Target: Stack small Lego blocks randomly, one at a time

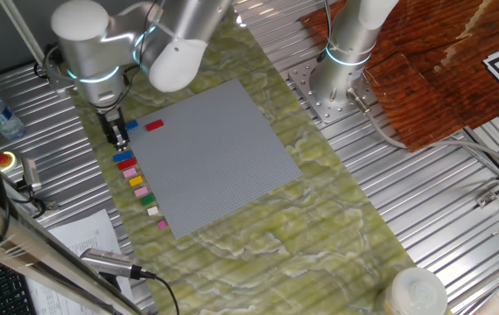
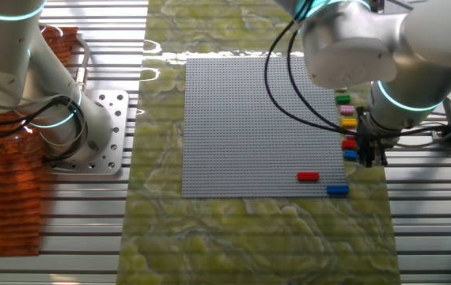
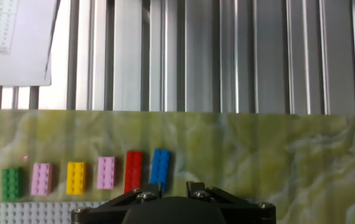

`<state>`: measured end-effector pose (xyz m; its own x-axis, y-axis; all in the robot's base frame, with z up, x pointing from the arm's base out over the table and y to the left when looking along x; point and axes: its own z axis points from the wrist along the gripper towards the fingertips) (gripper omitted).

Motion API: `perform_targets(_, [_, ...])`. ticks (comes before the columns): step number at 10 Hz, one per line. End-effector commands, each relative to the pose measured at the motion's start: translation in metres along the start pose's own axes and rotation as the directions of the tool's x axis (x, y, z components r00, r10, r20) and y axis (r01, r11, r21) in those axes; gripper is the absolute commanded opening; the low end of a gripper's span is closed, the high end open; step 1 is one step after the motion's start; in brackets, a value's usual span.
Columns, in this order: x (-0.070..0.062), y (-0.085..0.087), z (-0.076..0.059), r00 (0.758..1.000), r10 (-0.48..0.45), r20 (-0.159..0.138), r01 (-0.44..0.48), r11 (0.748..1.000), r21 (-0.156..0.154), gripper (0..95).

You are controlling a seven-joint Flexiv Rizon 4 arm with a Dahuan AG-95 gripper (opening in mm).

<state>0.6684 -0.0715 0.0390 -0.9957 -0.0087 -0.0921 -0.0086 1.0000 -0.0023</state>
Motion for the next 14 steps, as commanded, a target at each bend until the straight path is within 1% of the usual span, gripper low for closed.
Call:
perform_targets(1, [0.000, 0.001, 0.001, 1.000, -0.004, 0.007, 0.004, 1.000, 0.003, 19.0])
perform_targets(2, [0.000, 0.001, 0.001, 1.000, -0.017, 0.008, 0.017, 1.000, 0.001, 19.0])
perform_targets(3, [0.000, 0.001, 0.002, 1.000, -0.015, 0.009, 0.015, 1.000, 0.002, 38.0])
perform_targets(7, [0.001, 0.003, 0.009, 1.000, -0.001, 0.011, 0.001, 1.000, -0.002, 38.0])
perform_targets(8, [0.001, 0.002, 0.011, 1.000, 0.000, 0.012, 0.000, 1.000, -0.001, 19.0])
perform_targets(10, [0.002, 0.003, 0.016, 1.000, 0.005, 0.021, -0.005, 1.000, -0.003, 19.0])
perform_targets(13, [0.002, 0.005, 0.018, 1.000, 0.005, 0.029, -0.005, 1.000, -0.003, 19.0])
perform_targets(14, [0.002, 0.008, 0.018, 1.000, 0.008, 0.030, -0.008, 1.000, -0.003, 38.0])
